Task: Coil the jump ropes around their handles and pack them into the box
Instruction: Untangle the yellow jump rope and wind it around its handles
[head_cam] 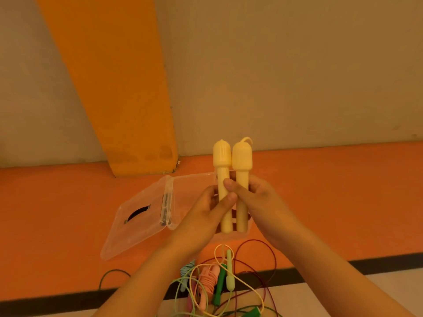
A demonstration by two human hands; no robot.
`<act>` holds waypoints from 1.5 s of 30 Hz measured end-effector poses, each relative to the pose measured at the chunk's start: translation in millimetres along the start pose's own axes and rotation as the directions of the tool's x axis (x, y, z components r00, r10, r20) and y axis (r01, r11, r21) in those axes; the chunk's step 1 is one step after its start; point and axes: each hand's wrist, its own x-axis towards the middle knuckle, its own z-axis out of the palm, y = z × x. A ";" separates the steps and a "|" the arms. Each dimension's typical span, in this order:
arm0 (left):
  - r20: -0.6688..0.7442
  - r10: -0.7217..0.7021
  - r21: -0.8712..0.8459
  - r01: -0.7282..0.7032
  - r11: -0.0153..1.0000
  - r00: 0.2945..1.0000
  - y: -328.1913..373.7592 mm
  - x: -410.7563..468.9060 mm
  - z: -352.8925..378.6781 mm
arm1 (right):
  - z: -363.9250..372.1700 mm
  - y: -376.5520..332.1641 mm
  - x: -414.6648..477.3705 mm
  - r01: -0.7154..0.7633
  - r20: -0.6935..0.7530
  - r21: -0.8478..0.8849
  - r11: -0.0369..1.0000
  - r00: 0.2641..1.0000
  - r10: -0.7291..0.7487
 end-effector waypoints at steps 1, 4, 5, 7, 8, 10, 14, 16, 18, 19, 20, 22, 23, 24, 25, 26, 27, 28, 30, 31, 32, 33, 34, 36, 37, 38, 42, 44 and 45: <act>0.004 0.005 -0.008 -0.005 1.000 1.000 -0.3 -0.2 2.0 | 0.5 -0.4 -0.2 -0.007 -0.001 0.012 1.000 1.000 0.007; 0.012 0.044 0.008 -0.045 0.999 0.999 0.3 -1.4 9.7 | 0.9 -3.7 -1.3 -0.037 0.002 0.050 0.998 0.999 0.037; 0.009 0.057 0.020 -0.057 0.998 0.998 0.2 -1.9 12.0 | 0.7 -4.5 -1.0 -0.030 0.000 0.039 0.999 1.000 0.030; -0.012 0.072 0.039 -0.072 0.997 0.997 -0.9 -3.4 17.2 | 0.7 -6.8 -0.2 -0.005 -0.013 -0.009 1.000 1.000 0.005; -0.025 0.063 0.033 -0.062 0.998 0.998 -1.0 -4.2 20.5 | 0.4 -8.2 0.1 0.007 -0.022 -0.041 0.999 1.000 -0.008; -0.043 0.050 -0.031 -0.052 0.998 0.998 -2.6 -3.2 27.2 | -1.3 -10.3 1.2 0.032 -0.038 -0.120 0.992 0.999 -0.037; -0.056 0.058 -0.131 -0.065 0.989 0.997 1.4 1.1 30.8 | -7.8 -18.3 1.1 0.083 -0.043 -0.183 0.980 0.995 -0.092; -0.042 0.089 -0.076 -0.092 0.993 0.995 4.6 1.6 27.5 | -11.9 -21.6 1.6 0.087 -0.035 -0.160 0.983 0.995 -0.094; -0.019 0.125 -0.009 -0.125 0.992 0.992 7.9 1.6 23.9 | -15.3 -23.0 2.2 0.097 -0.028 -0.153 0.983 0.994 -0.103; -0.007 0.138 0.015 -0.138 0.990 0.990 8.3 2.2 22.1 | -16.8 -23.0 2.4 0.105 -0.020 -0.161 0.981 0.994 -0.110; 0.001 0.143 0.022 -0.143 0.990 0.990 9.2 2.6 20.7 | -17.8 -22.7 2.2 0.108 -0.006 -0.160 0.981 0.994 -0.111; 0.005 0.131 0.006 -0.131 0.991 0.991 10.4 2.3 19.7 | -17.4 -21.5 1.0 0.094 0.024 -0.114 0.989 0.995 -0.092; 0.011 0.118 0.001 -0.118 0.993 0.993 10.6 1.9 20.0 | -17.2 -20.5 0.8 0.076 0.022 -0.096 0.992 0.997 -0.075; 0.020 0.105 -0.005 -0.105 0.994 0.994 11.3 1.0 20.2 | -17.0 -19.4 1.0 0.054 0.010 -0.089 0.995 0.999 -0.053; 0.028 0.095 -0.014 -0.095 0.995 0.995 11.8 -0.1 20.2 | -16.4 -17.7 1.6 0.033 0.003 -0.085 0.996 0.999 -0.033; 0.030 0.085 -0.021 -0.084 0.996 0.996 12.5 -1.4 20.5 | -15.2 -15.6 2.1 0.017 0.003 -0.079 0.997 1.000 -0.017; 0.027 0.075 -0.023 -0.075 0.997 0.997 13.2 -2.2 20.2 | -13.8 -13.9 2.5 0.005 0.007 -0.073 0.997 1.000 -0.005; 0.025 0.066 -0.028 -0.066 0.997 0.997 13.5 -2.5 19.8 | -12.7 -12.5 2.8 -0.008 0.010 -0.057 0.998 1.000 0.009; 0.045 0.059 -0.049 -0.057 0.997 0.997 12.1 -2.4 20.6 | -12.3 -11.0 2.4 -0.036 0.024 -0.008 0.999 0.999 0.036; 0.064 0.060 -0.061 -0.056 0.997 0.996 11.0 -2.1 21.8 | -12.9 -10.9 1.8 -0.048 0.028 -0.008 0.999 0.998 0.048; 0.078 0.054 -0.075 -0.049 0.996 0.995 9.7 -1.5 23.0 | -13.6 -10.6 1.6 -0.058 0.026 -0.026 0.998 0.998 0.059; 0.084 0.042 -0.092 -0.034 0.995 0.996 8.5 -0.7 24.3 | -13.8 -10.3 1.9 -0.064 0.028 -0.039 0.997 0.997 0.065; 0.084 0.025 -0.119 -0.015 0.993 0.996 8.1 0.2 25.9 | -13.6 -10.1 2.6 -0.070 0.039 -0.041 0.997 0.997 0.072; 0.067 -0.010 -0.188 0.023 0.982 0.998 6.4 2.7 28.5 | -11.4 -9.7 4.4 -0.093 0.065 -0.035 0.995 0.993 0.095; 0.052 -0.025 -0.212 0.036 0.977 0.998 5.8 3.9 29.7 | -10.7 -8.5 5.8 -0.107 0.068 -0.026 0.994 0.992 0.109; 0.036 -0.037 -0.229 0.044 0.972 0.999 6.0 4.3 30.7 | -10.8 -7.0 6.9 -0.121 0.066 -0.014 0.993 0.990 0.121; -0.026 -0.061 -0.213 0.054 0.976 0.998 6.0 4.9 32.8 | -12.4 -4.4 7.8 -0.124 0.064 0.002 0.992 0.990 0.124; -0.048 -0.054 -0.218 0.042 0.975 0.997 4.3 4.9 32.8 | -13.9 -2.1 8.2 -0.118 0.040 0.001 0.993 0.992 0.118; -0.046 -0.048 -0.244 0.035 0.969 0.998 3.6 5.3 32.4 | -14.8 -0.7 8.6 -0.114 0.029 -0.001 0.993 0.993 0.114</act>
